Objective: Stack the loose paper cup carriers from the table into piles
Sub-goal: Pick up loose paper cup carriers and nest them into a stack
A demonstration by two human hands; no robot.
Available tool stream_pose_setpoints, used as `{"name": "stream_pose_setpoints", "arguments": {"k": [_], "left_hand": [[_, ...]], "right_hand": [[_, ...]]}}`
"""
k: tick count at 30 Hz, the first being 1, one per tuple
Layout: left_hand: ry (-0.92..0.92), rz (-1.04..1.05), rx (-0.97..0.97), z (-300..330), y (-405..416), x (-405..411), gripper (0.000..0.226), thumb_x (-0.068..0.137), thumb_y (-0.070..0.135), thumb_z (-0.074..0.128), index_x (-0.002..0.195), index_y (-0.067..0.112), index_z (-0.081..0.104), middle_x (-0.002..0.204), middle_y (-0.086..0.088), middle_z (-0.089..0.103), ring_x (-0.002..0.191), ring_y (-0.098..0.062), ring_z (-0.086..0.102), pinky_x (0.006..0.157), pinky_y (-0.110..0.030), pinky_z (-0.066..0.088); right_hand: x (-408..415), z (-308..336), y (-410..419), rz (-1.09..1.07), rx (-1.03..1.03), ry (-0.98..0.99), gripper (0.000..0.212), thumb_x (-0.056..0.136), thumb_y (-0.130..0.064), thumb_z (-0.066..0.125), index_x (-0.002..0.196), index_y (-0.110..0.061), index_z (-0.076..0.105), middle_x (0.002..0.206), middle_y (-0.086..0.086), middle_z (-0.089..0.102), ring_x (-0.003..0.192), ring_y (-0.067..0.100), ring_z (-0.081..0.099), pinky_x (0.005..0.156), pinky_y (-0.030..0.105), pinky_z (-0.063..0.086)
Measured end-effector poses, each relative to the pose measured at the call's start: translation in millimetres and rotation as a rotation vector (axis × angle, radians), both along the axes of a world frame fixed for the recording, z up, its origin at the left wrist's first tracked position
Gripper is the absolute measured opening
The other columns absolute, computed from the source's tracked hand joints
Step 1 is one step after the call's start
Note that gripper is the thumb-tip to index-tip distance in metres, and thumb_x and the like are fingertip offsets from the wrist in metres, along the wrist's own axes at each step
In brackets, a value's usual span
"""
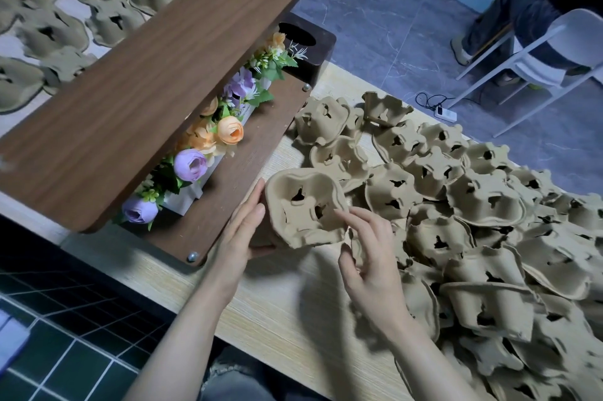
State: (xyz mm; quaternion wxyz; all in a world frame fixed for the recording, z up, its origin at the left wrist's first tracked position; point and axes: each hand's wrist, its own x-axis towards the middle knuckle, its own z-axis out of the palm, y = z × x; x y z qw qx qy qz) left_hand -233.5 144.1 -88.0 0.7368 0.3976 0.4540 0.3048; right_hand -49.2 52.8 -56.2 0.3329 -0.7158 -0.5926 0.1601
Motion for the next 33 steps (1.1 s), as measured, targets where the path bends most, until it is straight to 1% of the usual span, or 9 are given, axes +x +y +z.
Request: {"name": "stream_pose_setpoints", "arguments": {"k": [3, 5, 11, 16, 18, 22, 25, 27, 33], "left_hand": [[0.023, -0.013, 0.022, 0, -1, -1, 0.053, 0.084, 0.066, 0.057, 0.135, 0.061, 0.043, 0.146, 0.025, 0.045, 0.135, -0.004, 0.045, 0.106, -0.047, 0.046], [0.053, -0.021, 0.026, -1, 0, 0, 0.066, 0.076, 0.064, 0.063, 0.137, 0.059, 0.042, 0.146, 0.017, 0.048, 0.133, -0.006, 0.048, 0.11, -0.048, 0.041], [0.045, 0.044, -0.003, -2, 2, 4, 0.055, 0.093, 0.022, 0.063, 0.136, 0.05, 0.045, 0.144, -0.001, 0.05, 0.125, -0.014, 0.057, 0.106, -0.049, 0.046], [0.058, 0.036, 0.024, -7, 3, 5, 0.064, 0.079, 0.035, 0.078, 0.132, 0.055, 0.047, 0.145, 0.004, 0.051, 0.13, -0.01, 0.052, 0.112, -0.045, 0.04], [0.095, 0.024, 0.054, -8, 4, 7, 0.071, 0.071, 0.044, 0.074, 0.134, 0.057, 0.045, 0.145, 0.01, 0.051, 0.131, -0.003, 0.049, 0.114, -0.042, 0.037], [0.144, 0.014, 0.075, -7, 6, 10, 0.079, 0.062, 0.049, 0.072, 0.135, 0.061, 0.042, 0.139, 0.01, 0.053, 0.128, -0.003, 0.05, 0.113, -0.041, 0.04], [0.154, 0.035, 0.08, -8, 4, 9, 0.08, 0.062, 0.049, 0.071, 0.135, 0.063, 0.04, 0.139, 0.013, 0.053, 0.128, -0.003, 0.05, 0.112, -0.042, 0.04], [0.166, 0.04, 0.096, -9, 2, 8, 0.08, 0.064, 0.049, 0.071, 0.135, 0.066, 0.038, 0.141, 0.016, 0.051, 0.129, -0.001, 0.049, 0.113, -0.043, 0.038], [0.189, 0.022, 0.121, -5, -1, 8, 0.078, 0.066, 0.055, 0.068, 0.131, 0.074, 0.03, 0.148, 0.023, 0.041, 0.138, 0.001, 0.037, 0.117, -0.042, 0.033]], "right_hand": [[-2, 3, -4, -0.01, 0.018, 0.058, 0.046, 0.081, -0.014, 0.048, 0.127, -0.015, 0.059, 0.126, -0.008, 0.051, 0.122, 0.012, 0.046, 0.105, 0.02, 0.029], [-3, 3, -6, -0.011, 0.034, 0.062, 0.042, 0.083, -0.015, 0.05, 0.124, -0.013, 0.06, 0.124, -0.008, 0.053, 0.121, 0.013, 0.048, 0.104, 0.02, 0.03], [-1, -7, -8, -0.012, 0.001, 0.061, 0.032, 0.088, -0.02, 0.055, 0.118, -0.015, 0.064, 0.119, -0.011, 0.056, 0.117, 0.014, 0.051, 0.101, 0.031, 0.038], [5, -9, -3, 0.009, -0.014, 0.087, 0.025, 0.088, -0.018, 0.055, 0.111, -0.018, 0.065, 0.11, -0.015, 0.062, 0.11, 0.011, 0.054, 0.097, 0.029, 0.041], [9, -7, 1, 0.013, -0.008, 0.112, 0.021, 0.088, -0.017, 0.055, 0.105, -0.018, 0.067, 0.104, -0.016, 0.064, 0.106, 0.009, 0.055, 0.093, 0.027, 0.042], [21, 2, 21, 0.01, 0.008, 0.092, 0.016, 0.089, -0.019, 0.054, 0.093, -0.018, 0.07, 0.092, -0.018, 0.064, 0.094, 0.007, 0.056, 0.081, 0.023, 0.043], [40, 6, 51, -0.018, 0.009, 0.011, 0.017, 0.089, -0.014, 0.057, 0.1, -0.017, 0.069, 0.091, -0.015, 0.062, 0.09, 0.004, 0.053, 0.079, 0.023, 0.043], [57, 6, 76, -0.045, -0.043, -0.036, 0.022, 0.088, -0.012, 0.061, 0.109, -0.016, 0.066, 0.097, -0.016, 0.06, 0.094, 0.003, 0.05, 0.085, 0.028, 0.044], [102, -5, 147, -0.081, -0.326, -0.162, 0.045, 0.086, -0.017, 0.061, 0.131, -0.018, 0.056, 0.126, 0.01, 0.054, 0.118, 0.027, 0.048, 0.102, 0.043, 0.039]]}}
